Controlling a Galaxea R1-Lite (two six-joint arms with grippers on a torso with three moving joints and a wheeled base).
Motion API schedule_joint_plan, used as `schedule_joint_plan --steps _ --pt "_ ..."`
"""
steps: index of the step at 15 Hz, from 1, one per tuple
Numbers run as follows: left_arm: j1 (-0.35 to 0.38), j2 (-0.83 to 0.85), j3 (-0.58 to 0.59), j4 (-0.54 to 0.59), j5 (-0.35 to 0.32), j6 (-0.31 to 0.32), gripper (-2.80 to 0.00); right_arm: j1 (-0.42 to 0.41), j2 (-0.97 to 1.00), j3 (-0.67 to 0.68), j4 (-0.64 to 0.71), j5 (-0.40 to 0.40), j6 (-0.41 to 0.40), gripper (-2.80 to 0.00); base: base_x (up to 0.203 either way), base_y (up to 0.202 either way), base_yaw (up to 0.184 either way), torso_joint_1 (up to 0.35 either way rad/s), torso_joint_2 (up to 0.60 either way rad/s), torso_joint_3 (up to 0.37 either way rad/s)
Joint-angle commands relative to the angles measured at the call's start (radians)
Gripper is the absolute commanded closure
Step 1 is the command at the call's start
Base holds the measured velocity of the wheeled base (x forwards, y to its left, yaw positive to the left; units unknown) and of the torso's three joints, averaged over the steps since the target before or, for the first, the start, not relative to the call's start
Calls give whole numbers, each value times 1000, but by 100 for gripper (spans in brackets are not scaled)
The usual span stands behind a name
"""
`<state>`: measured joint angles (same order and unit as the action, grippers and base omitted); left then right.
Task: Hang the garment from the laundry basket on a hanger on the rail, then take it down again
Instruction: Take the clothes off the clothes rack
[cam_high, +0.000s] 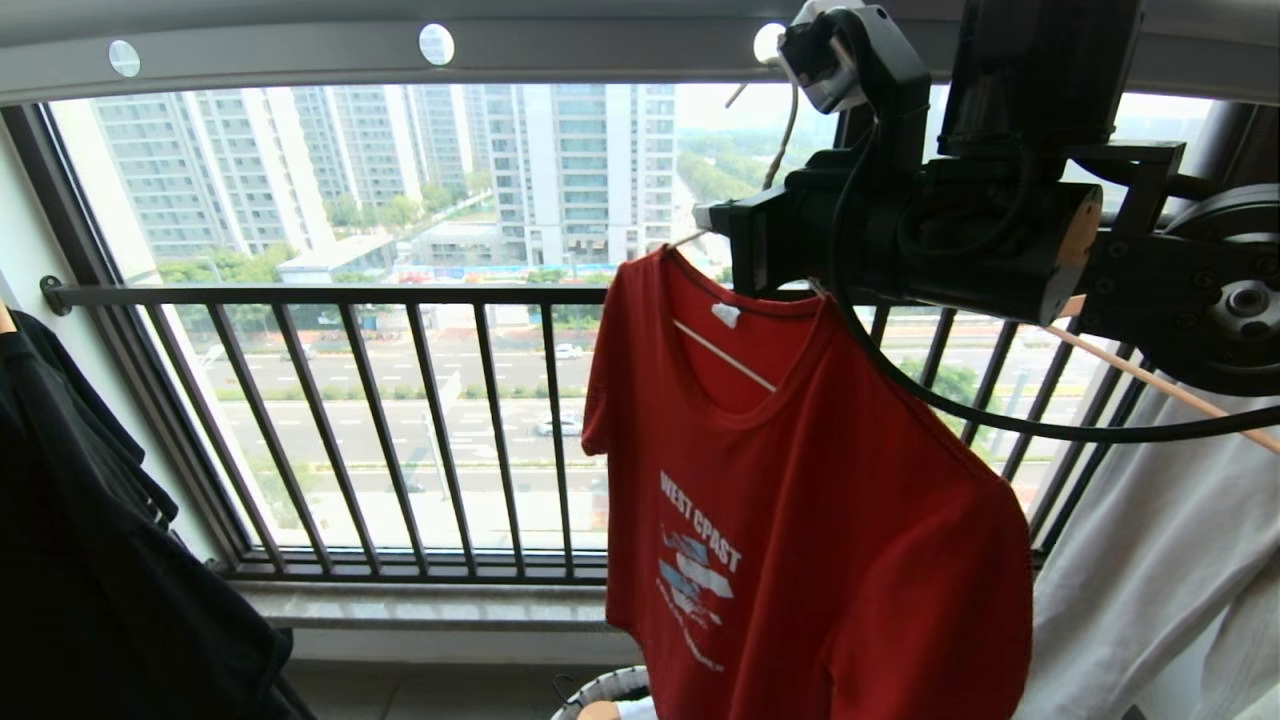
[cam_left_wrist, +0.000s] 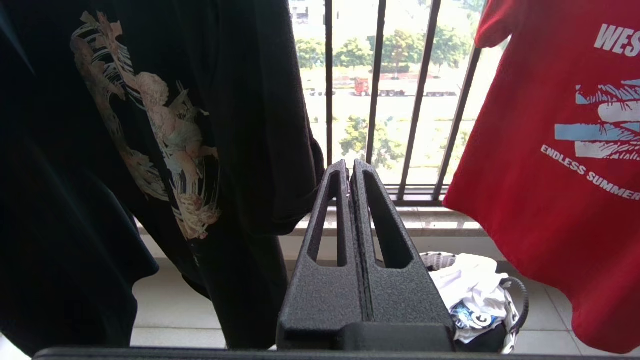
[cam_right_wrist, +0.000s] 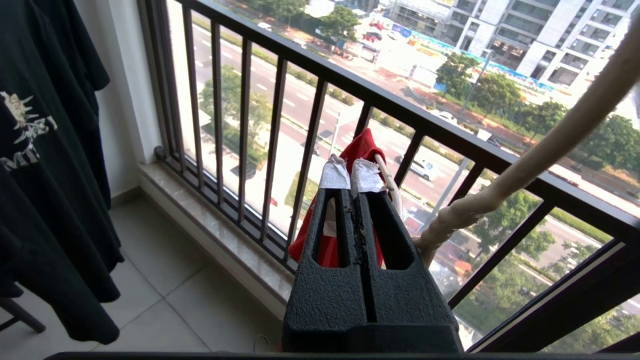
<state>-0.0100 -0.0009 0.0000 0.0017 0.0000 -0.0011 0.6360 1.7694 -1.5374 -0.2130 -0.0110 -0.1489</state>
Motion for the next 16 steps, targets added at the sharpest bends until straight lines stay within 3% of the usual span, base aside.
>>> schedule_joint_plan --steps 1,16 --pt "1 1 0 0 0 1 0 1 -8 2 0 -6 -1 0 0 0 0 0 0 0" --pt "-1 1 0 0 0 0 0 1 -24 34 4 -17 -21 0 0 0 0 0 0 0"
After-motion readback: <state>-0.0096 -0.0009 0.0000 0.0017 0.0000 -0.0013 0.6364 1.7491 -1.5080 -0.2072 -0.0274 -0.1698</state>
